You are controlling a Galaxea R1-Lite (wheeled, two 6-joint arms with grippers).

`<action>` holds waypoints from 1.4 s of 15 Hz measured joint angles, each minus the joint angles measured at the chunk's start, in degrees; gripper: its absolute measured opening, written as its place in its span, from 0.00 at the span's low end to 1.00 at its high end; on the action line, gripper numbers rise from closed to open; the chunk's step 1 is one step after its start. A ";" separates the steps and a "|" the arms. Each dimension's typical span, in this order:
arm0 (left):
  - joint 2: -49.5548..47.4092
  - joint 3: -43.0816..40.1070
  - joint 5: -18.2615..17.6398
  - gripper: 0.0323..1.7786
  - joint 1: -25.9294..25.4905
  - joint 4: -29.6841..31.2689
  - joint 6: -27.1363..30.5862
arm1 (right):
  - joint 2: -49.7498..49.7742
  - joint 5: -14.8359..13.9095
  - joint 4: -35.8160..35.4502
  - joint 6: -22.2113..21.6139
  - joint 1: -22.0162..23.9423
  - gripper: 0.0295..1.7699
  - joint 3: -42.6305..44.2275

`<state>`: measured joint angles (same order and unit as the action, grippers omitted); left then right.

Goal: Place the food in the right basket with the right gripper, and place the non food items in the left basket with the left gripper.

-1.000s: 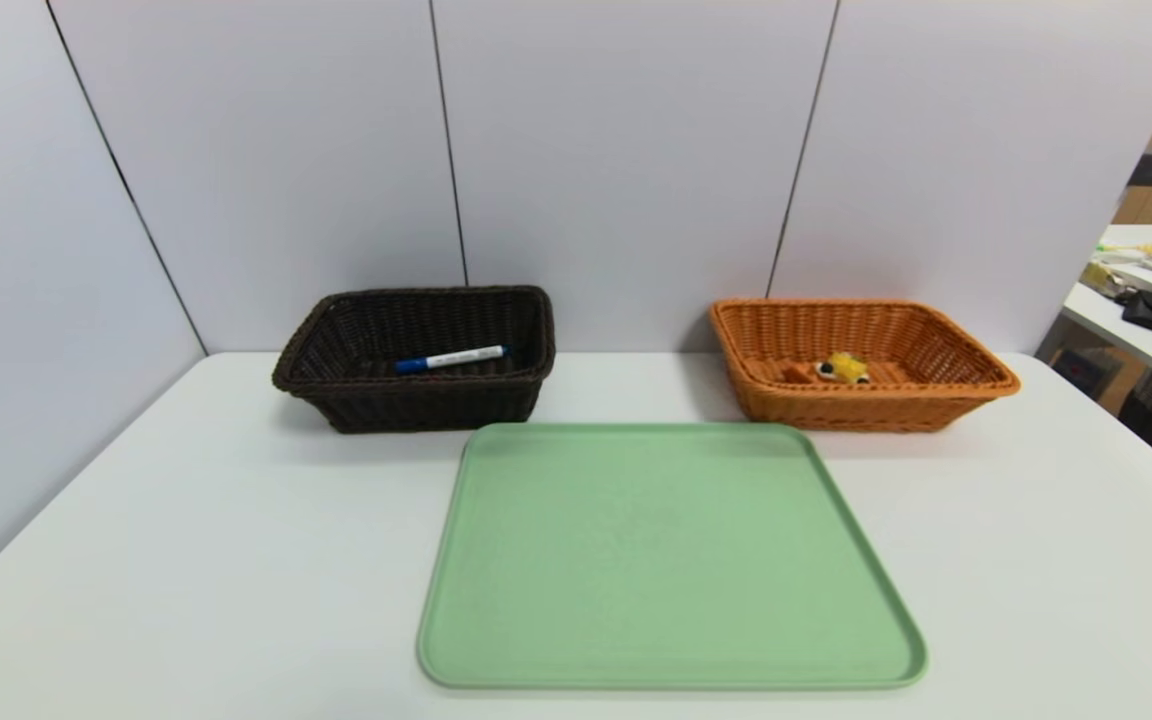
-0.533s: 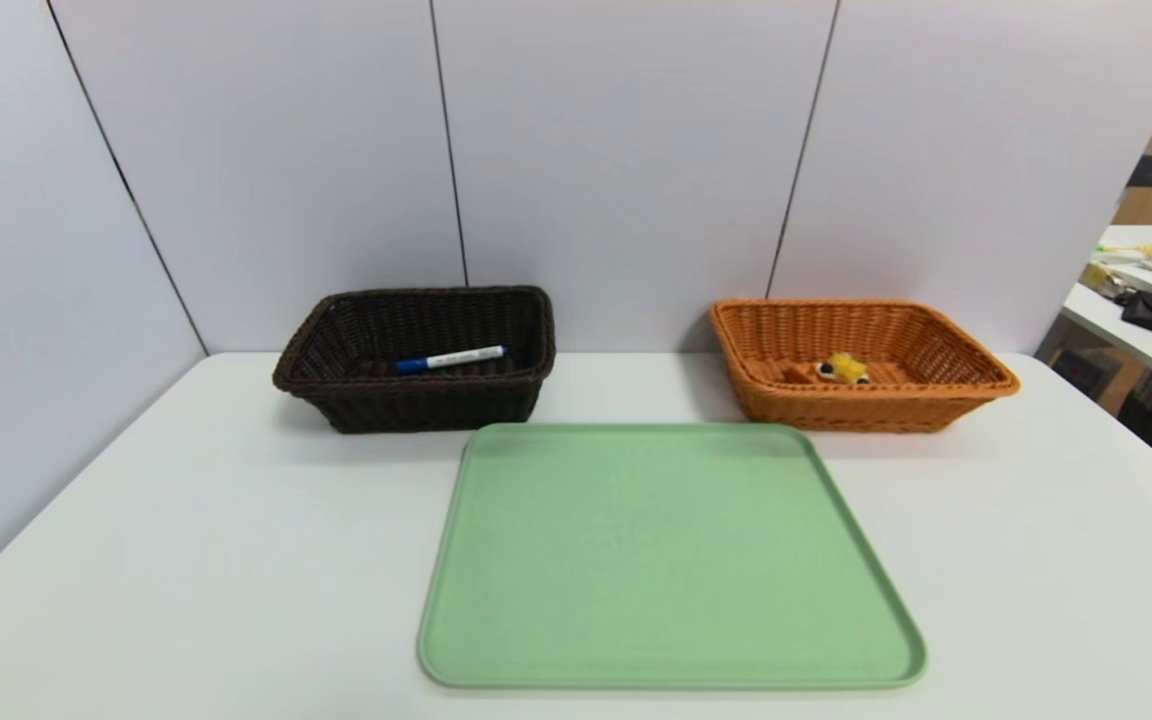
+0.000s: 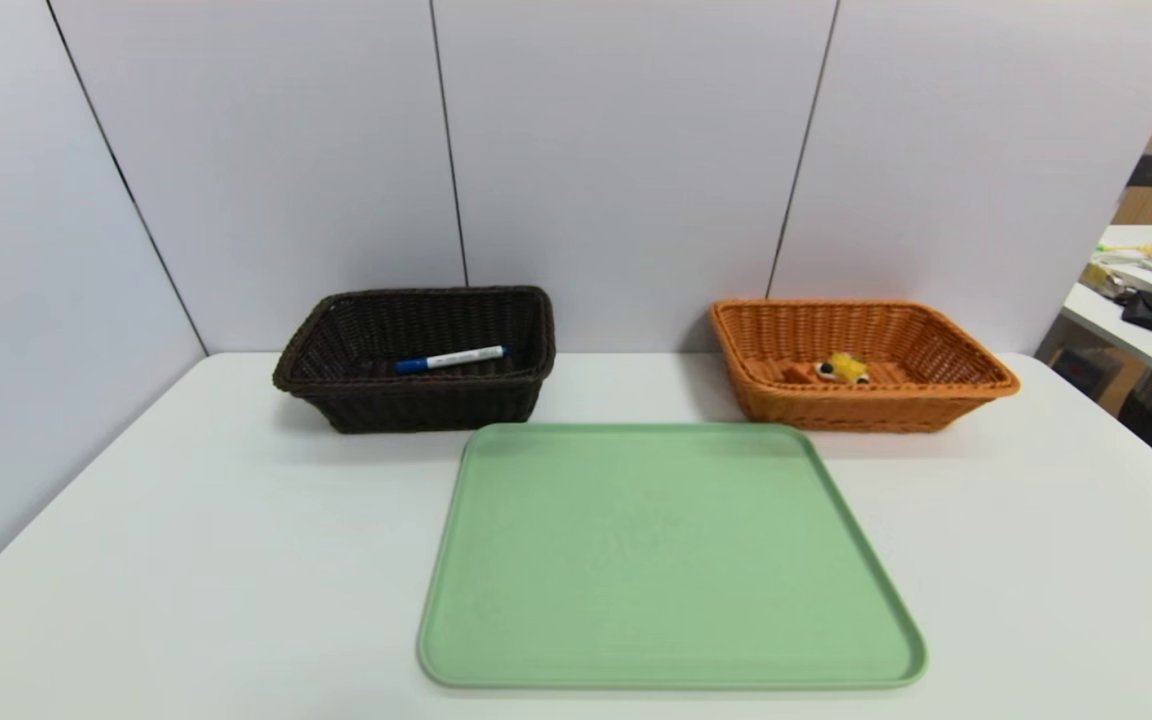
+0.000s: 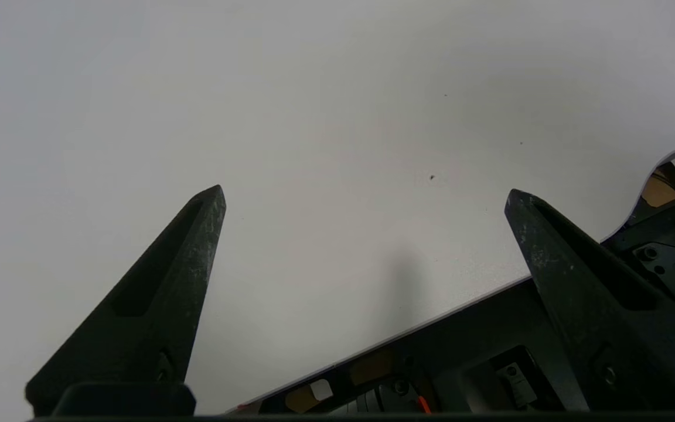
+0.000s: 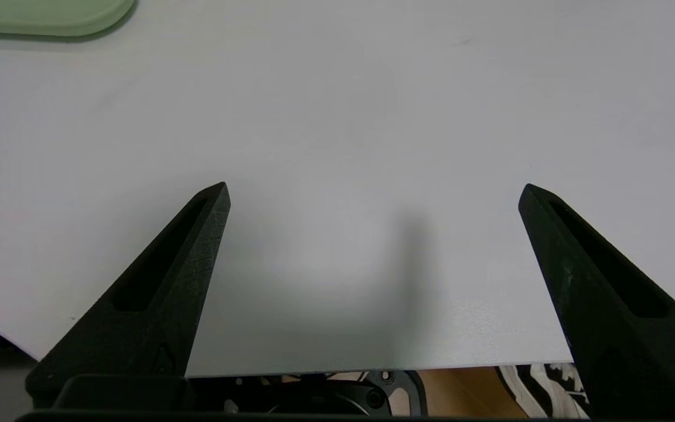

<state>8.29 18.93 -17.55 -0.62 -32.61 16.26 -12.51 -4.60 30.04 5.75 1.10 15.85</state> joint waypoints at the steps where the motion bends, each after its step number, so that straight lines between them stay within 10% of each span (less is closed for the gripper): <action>1: -0.52 -0.33 -0.02 0.95 0.16 -0.22 0.02 | 0.72 0.90 1.29 0.15 -0.22 0.96 0.30; 16: -7.83 -1.66 3.54 0.95 0.62 1.13 -2.34 | 11.98 1.88 5.32 -1.40 -1.10 0.96 0.60; 21: -8.19 -7.80 8.50 0.95 0.62 14.84 -4.17 | 12.48 1.95 -3.75 -1.90 -1.10 0.96 -0.74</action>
<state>0.10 11.13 -9.06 0.00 -17.77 12.09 -0.02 -2.65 26.28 3.85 0.00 15.10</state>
